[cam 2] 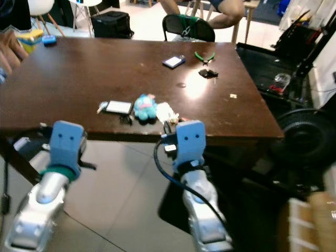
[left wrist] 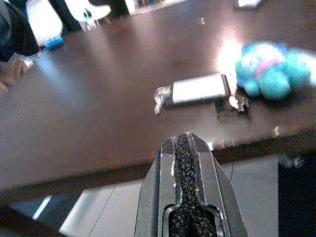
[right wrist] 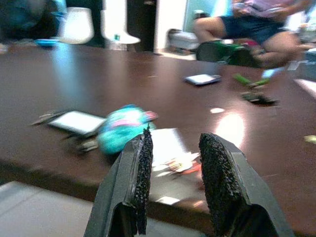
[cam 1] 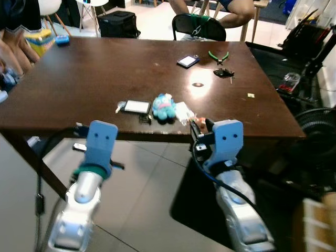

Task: Hang keys on a hook

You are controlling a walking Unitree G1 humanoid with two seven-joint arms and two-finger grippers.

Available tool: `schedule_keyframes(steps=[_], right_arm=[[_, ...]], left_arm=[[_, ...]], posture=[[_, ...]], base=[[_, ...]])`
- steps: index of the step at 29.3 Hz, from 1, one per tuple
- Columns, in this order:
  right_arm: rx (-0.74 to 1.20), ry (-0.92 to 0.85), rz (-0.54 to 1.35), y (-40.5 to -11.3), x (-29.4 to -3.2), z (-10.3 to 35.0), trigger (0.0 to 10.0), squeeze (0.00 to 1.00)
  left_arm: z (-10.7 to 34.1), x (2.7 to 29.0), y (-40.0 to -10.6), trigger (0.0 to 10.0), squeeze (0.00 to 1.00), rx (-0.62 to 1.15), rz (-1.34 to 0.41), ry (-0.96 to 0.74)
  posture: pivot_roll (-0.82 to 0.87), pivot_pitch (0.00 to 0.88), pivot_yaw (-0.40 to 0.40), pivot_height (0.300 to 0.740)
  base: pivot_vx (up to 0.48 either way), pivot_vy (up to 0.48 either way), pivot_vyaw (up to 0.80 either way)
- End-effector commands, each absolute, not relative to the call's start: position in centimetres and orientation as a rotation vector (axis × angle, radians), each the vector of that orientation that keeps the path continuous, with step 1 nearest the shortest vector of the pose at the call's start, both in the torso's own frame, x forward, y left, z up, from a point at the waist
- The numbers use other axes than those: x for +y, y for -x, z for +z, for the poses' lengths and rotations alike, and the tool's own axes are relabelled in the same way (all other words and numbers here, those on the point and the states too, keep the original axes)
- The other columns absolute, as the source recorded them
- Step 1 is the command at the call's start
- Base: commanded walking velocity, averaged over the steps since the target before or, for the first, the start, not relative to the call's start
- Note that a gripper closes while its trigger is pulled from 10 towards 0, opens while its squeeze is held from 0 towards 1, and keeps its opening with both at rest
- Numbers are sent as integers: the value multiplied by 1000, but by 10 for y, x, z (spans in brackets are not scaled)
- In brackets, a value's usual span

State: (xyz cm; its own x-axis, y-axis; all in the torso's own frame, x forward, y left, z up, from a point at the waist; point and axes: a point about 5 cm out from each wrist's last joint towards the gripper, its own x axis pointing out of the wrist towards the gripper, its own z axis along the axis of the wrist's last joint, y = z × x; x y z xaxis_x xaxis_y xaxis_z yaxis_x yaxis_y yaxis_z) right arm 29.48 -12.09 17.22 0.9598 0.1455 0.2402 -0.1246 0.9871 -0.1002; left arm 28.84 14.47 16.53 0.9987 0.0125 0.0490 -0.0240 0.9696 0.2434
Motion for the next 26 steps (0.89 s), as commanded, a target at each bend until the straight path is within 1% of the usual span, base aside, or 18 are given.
schedule_keyframes(steps=[1, 7, 26], right_arm=[[-236, 58, 158, -293, -114, 169, 10000, 0], [-233, 56, 155, -293, -115, 169, 10000, 0], [-239, 72, 143, -294, -117, 170, 10000, 0]], left_arm=[[158, 151, -286, 10000, 0, -15, 36, -252], [158, 151, -286, 10000, 0, -14, 33, -252], [157, 150, -286, 10000, 0, -11, 33, -251]], posture=[[-112, 30, 95, 740], [-112, 36, 97, 740], [-112, 40, 99, 740]], base=[[304, 0, -800], [426, 0, -800], [396, 0, 0]])
